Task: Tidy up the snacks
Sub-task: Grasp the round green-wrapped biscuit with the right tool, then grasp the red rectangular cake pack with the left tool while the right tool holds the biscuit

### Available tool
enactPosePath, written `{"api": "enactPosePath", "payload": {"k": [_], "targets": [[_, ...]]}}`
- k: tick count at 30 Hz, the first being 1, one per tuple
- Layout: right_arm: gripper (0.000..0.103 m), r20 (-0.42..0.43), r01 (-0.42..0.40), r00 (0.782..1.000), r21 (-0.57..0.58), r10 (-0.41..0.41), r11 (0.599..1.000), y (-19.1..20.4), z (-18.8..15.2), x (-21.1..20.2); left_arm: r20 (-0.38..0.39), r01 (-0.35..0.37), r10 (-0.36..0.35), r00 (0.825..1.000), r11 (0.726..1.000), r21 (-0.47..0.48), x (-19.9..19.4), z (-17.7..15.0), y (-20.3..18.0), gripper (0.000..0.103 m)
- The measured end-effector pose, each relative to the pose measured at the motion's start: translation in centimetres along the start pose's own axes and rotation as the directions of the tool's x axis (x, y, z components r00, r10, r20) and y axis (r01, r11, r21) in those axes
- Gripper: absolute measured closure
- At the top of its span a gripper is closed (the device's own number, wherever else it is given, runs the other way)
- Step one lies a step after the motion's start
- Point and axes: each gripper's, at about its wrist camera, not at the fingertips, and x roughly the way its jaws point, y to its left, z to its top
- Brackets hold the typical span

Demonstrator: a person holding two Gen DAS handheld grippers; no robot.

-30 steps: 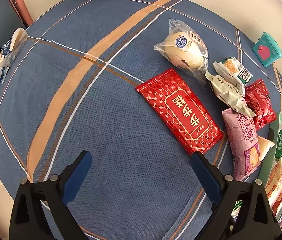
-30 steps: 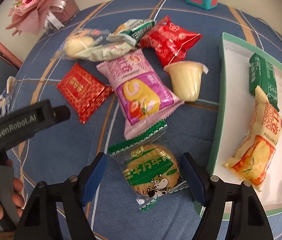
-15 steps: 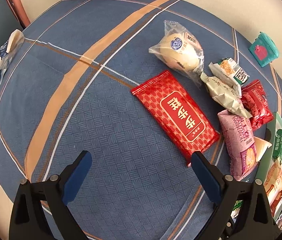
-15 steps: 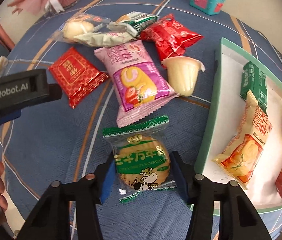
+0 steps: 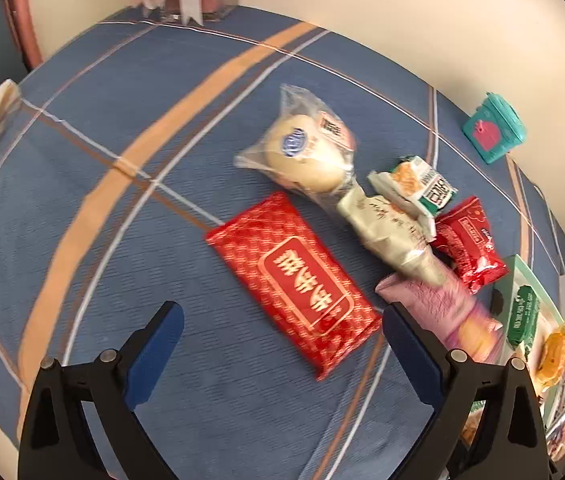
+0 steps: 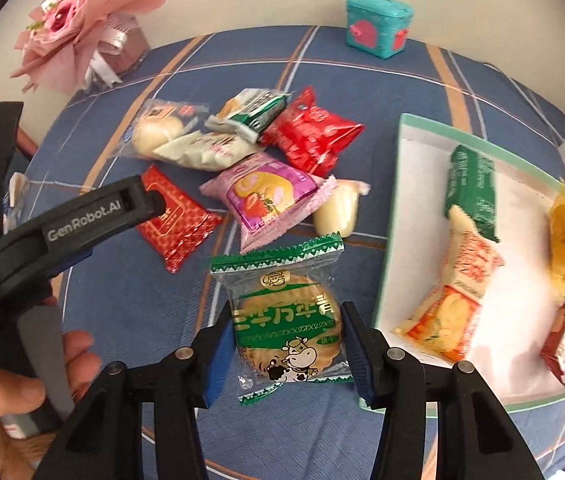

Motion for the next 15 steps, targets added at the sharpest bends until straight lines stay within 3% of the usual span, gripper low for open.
{"api": "enactPosePath", "payload": {"k": [2, 5, 15], "targets": [[0.050, -0.011, 0.016, 1.000, 0.012, -0.016, 1.000, -0.4, 0.0, -0.5, -0.010, 0.022, -0.022, 1.000, 1.000, -0.004, 0.5, 0.4, -0.5, 0.004], [0.050, -0.030, 0.034, 0.999, 0.021, -0.033, 0.999, -1.2, -0.4, -0.6, -0.011, -0.013, 0.013, 1.000, 1.000, 0.009, 1.4, 1.0, -1.9, 0.004], [0.050, -0.023, -0.025, 0.999, 0.113, 0.028, 0.993, -2.2, 2.4, 0.8, -0.022, -0.097, 0.097, 0.995, 0.995, -0.004, 6.0, 3.3, -3.0, 0.004]]}}
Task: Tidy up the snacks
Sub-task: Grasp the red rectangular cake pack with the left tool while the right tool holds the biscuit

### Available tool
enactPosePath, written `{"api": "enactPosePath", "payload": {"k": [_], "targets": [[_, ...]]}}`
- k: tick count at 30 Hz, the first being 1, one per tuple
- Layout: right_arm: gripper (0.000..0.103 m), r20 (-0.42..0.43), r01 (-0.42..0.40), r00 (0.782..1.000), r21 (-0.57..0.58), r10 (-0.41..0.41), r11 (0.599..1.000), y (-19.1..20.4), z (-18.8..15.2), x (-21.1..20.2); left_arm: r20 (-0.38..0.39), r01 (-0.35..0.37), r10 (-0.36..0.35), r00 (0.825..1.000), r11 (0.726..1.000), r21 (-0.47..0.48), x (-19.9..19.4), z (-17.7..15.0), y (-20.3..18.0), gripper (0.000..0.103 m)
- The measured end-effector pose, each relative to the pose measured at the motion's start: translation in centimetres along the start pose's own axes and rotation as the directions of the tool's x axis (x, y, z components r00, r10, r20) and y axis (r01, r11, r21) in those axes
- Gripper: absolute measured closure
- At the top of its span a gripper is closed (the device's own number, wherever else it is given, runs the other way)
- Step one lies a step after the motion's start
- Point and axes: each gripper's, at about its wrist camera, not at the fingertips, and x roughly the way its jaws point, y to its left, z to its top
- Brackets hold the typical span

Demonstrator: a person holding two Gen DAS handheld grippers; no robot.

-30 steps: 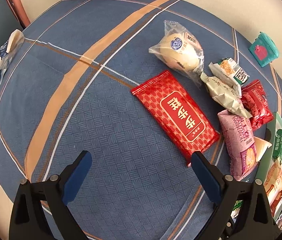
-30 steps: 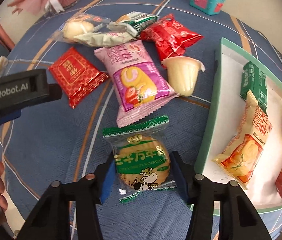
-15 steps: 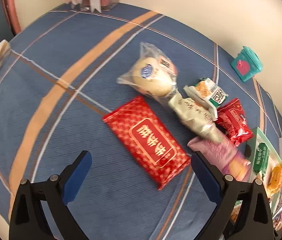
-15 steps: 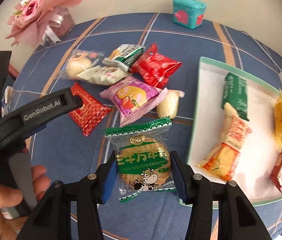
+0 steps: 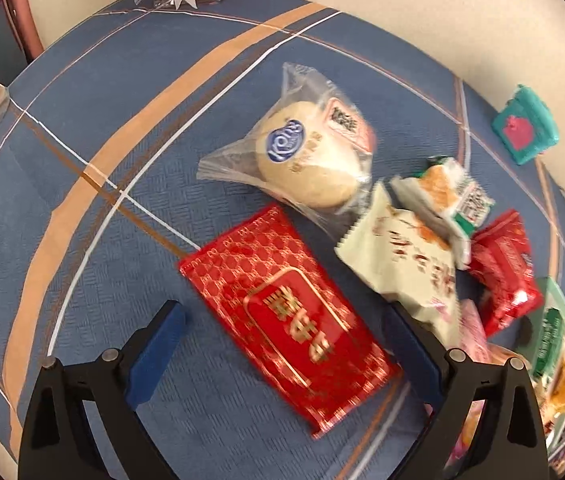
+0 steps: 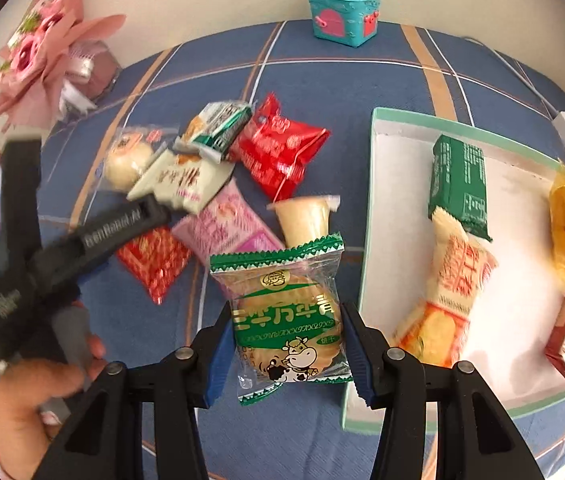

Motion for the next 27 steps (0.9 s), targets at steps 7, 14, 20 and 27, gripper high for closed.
{"api": "enactPosePath", "payload": {"k": [7, 14, 20, 27], "targets": [[0.050, 0.029, -0.008, 1.000, 0.027, 0.007, 1.000, 0.2, 1.4, 0.0, -0.001, -0.073, 0.074, 0.997, 0.994, 0.083, 1.2, 0.6, -2.0, 0.005], [0.050, 0.014, 0.000, 1.000, 0.079, -0.001, 0.997, -1.2, 0.8, 0.0, -0.012, -0.074, 0.075, 0.997, 0.993, 0.096, 1.2, 0.7, -2.3, 0.019], [0.050, 0.014, -0.021, 1.000, 0.087, 0.020, 0.996, -1.6, 0.6, -0.2, -0.002, -0.072, 0.073, 0.997, 0.993, 0.090, 1.0, 0.7, -2.2, 0.038], [0.050, 0.014, -0.029, 1.000, 0.118, 0.028, 0.993, -2.7, 0.4, -0.5, 0.002, -0.059, 0.059, 0.998, 0.996, 0.068, 0.7, -0.4, -0.5, 0.050]]}}
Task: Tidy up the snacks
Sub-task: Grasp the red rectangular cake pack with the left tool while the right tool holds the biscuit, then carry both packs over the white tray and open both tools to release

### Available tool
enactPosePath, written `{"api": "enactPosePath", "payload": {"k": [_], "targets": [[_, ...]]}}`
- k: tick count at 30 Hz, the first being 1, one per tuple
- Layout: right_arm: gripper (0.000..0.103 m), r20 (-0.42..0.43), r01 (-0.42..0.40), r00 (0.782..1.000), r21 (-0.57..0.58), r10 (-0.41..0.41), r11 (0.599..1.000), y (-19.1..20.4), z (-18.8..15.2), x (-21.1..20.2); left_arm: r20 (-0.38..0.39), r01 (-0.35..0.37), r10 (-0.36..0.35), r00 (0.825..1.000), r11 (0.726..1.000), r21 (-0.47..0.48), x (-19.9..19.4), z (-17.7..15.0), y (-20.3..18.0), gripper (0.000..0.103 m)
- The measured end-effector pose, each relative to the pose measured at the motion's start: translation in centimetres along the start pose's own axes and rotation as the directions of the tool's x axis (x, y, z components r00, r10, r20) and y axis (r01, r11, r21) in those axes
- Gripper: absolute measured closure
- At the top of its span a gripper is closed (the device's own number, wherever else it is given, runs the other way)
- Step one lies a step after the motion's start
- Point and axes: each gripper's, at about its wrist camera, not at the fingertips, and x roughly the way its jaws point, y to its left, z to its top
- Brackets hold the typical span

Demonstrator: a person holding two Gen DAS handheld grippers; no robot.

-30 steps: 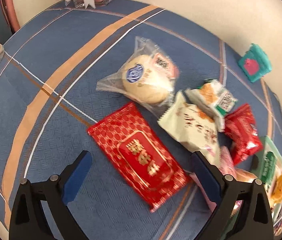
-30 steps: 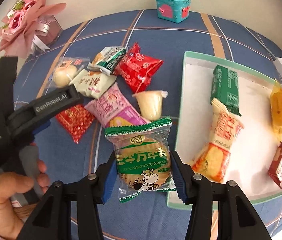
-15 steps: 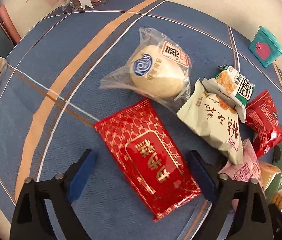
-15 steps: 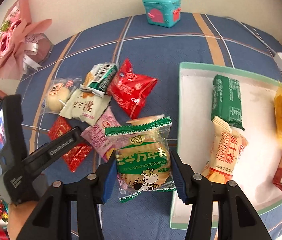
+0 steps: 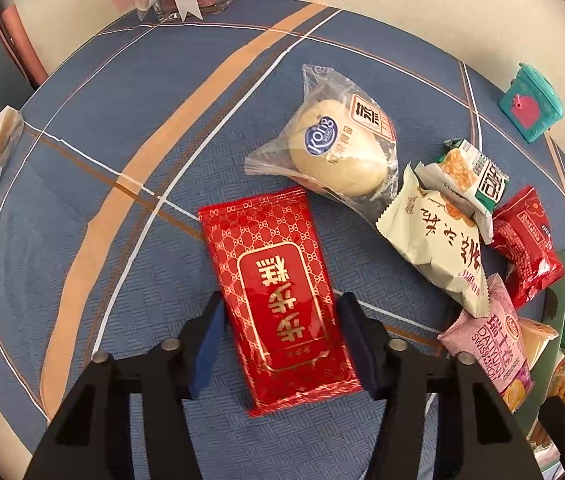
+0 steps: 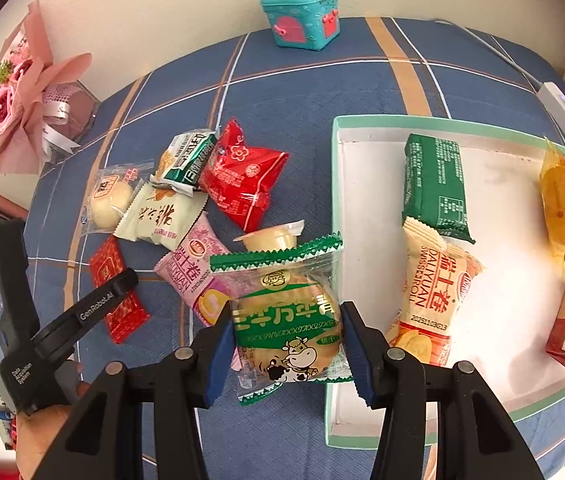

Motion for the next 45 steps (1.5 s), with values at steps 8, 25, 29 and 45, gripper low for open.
{"api": "enactPosePath", "payload": {"k": [8, 25, 29, 45], "targets": [[0.050, 0.009, -0.011, 1.000, 0.019, 0.010, 1.000, -0.4, 0.1, -0.4, -0.005, 0.085, -0.086, 0.996, 0.993, -0.083, -1.6, -0.3, 5.1, 0.055], [0.050, 0.043, -0.034, 0.999, 0.029, 0.033, 0.999, -1.0, -0.2, -2.7, 0.157, 0.174, -0.150, 0.976, 0.973, -0.154, -8.7, 0.7, 8.9, 0.056], [0.050, 0.053, -0.039, 0.998, 0.034, 0.037, 0.999, -1.0, 0.0, -3.2, 0.202, 0.186, -0.154, 0.967, 0.970, -0.154, -11.0, 0.5, 9.4, 0.056], [0.050, 0.060, -0.025, 0.998, 0.089, 0.019, 0.996, -3.5, 0.2, -3.5, 0.228, 0.240, -0.215, 0.950, 0.966, -0.092, -13.6, 0.3, 5.4, 0.056]]}}
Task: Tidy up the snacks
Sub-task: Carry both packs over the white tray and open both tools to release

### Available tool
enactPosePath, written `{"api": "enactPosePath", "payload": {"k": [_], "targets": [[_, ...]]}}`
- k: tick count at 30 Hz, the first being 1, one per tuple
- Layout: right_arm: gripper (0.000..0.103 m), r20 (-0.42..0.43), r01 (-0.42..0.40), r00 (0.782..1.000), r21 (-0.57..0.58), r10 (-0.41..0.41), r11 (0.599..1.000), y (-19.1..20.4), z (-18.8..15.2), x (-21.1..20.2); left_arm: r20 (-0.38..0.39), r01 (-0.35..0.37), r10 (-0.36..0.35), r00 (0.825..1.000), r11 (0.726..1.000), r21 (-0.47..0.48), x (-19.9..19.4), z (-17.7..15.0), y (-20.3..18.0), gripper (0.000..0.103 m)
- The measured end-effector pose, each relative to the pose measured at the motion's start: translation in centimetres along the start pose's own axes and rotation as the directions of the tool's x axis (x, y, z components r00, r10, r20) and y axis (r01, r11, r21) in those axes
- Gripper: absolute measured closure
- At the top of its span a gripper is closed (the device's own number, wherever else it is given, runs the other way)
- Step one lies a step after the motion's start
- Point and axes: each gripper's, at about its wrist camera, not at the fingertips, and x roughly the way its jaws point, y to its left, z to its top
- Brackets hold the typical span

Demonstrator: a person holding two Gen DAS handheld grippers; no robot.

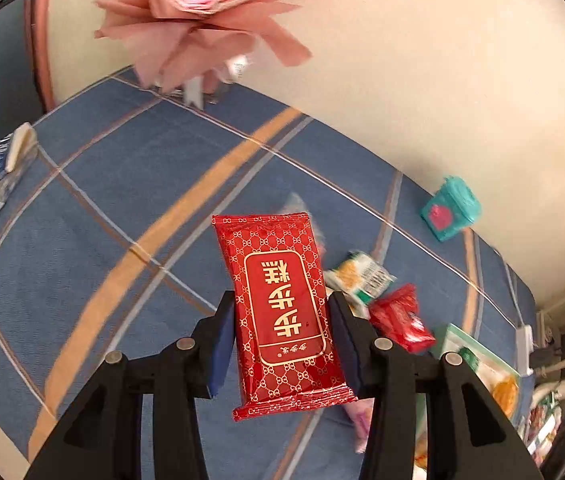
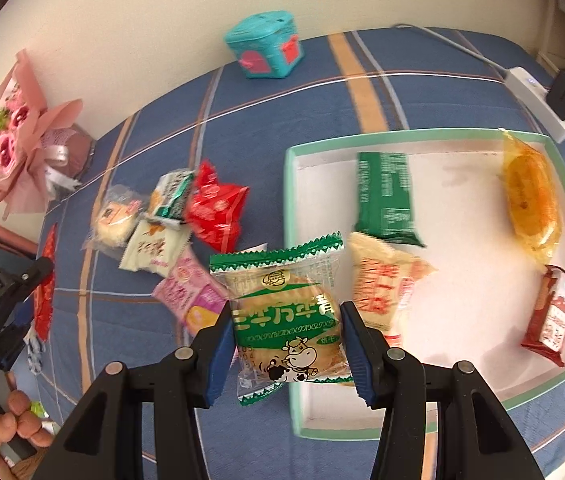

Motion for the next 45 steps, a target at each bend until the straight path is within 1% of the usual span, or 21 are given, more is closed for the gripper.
{"api": "enactPosePath", "payload": {"k": [3, 6, 8, 12, 16, 19, 20, 21, 23, 27, 31, 33, 35, 37, 42, 45], "targets": [[0.050, 0.008, 0.036, 0.999, 0.028, -0.036, 0.999, -1.5, 0.2, -0.1, -0.020, 0.037, -0.036, 0.999, 0.998, 0.043, 0.1, -0.8, -2.1, 0.056], [0.050, 0.020, 0.107, 0.994, 0.054, -0.109, 0.993, -3.0, 0.4, -0.3, -0.039, 0.068, -0.065, 0.997, 0.994, 0.086, 0.1, -1.7, -4.3, 0.056], [0.050, 0.022, 0.140, 0.990, 0.074, -0.142, 0.987, -4.2, 0.5, -0.4, -0.049, 0.086, -0.081, 0.996, 0.990, 0.112, 0.0, -2.4, -5.6, 0.056], [0.050, 0.016, 0.162, 0.986, 0.118, -0.165, 0.980, -6.6, 0.7, -0.5, -0.079, 0.131, -0.119, 0.990, 0.977, 0.171, -0.1, -3.8, -8.6, 0.056], [0.050, 0.011, 0.181, 0.983, 0.164, -0.185, 0.970, -8.5, 0.7, -0.8, -0.109, 0.160, -0.137, 0.985, 0.956, 0.245, -0.2, -5.5, -11.7, 0.056], [0.050, 0.009, 0.198, 0.979, 0.198, -0.204, 0.960, -10.0, 0.7, -1.1, -0.132, 0.179, -0.144, 0.981, 0.934, 0.310, -0.3, -7.1, -14.1, 0.056], [0.050, 0.008, 0.201, 0.978, 0.205, -0.207, 0.958, -10.3, 0.8, -1.1, -0.141, 0.186, -0.146, 0.979, 0.922, 0.339, -0.4, -7.8, -15.1, 0.056], [0.050, 0.008, 0.205, 0.977, 0.215, -0.212, 0.955, -10.8, 0.7, -1.3, -0.146, 0.190, -0.146, 0.978, 0.915, 0.357, -0.4, -8.3, -15.7, 0.056], [0.050, 0.009, 0.213, 0.975, 0.236, -0.221, 0.948, -11.6, 0.7, -1.5, -0.162, 0.201, -0.146, 0.976, 0.887, 0.417, -0.5, -9.7, -17.6, 0.056], [0.050, 0.012, 0.205, 0.976, 0.271, -0.216, 0.941, -13.0, 0.5, -1.9, -0.197, 0.224, -0.143, 0.970, 0.839, 0.495, -0.4, -12.2, -20.3, 0.056], [0.050, 0.012, 0.209, 0.975, 0.288, -0.221, 0.935, -13.8, 0.2, -2.2, -0.211, 0.217, -0.114, 0.971, 0.794, 0.568, 0.0, -14.4, -22.2, 0.056], [0.050, 0.011, 0.213, 0.974, 0.299, -0.227, 0.930, -14.2, 0.2, -2.3, -0.206, 0.203, -0.098, 0.974, 0.781, 0.591, 0.2, -15.0, -22.7, 0.056], [0.050, 0.010, 0.220, 0.972, 0.307, -0.234, 0.926, -14.8, 0.1, -2.5, -0.225, 0.212, -0.093, 0.970, 0.774, 0.596, 0.7, -15.2, -23.0, 0.056], [0.050, 0.006, 0.217, 0.973, 0.312, -0.230, 0.925, -15.2, -0.1, -2.5, -0.239, 0.213, -0.083, 0.967, 0.775, 0.595, 1.2, -15.5, -23.1, 0.056], [0.050, -0.016, 0.219, 0.974, 0.322, -0.225, 0.921, -15.8, -0.3, -2.0, -0.246, 0.196, -0.052, 0.968, 0.766, 0.612, 2.2, -16.2, -23.2, 0.056], [0.050, -0.018, 0.214, 0.975, 0.321, -0.220, 0.923, -15.9, -0.2, -2.1, -0.257, 0.205, -0.051, 0.965, 0.761, 0.616, 2.6, -16.6, -23.3, 0.056]]}}
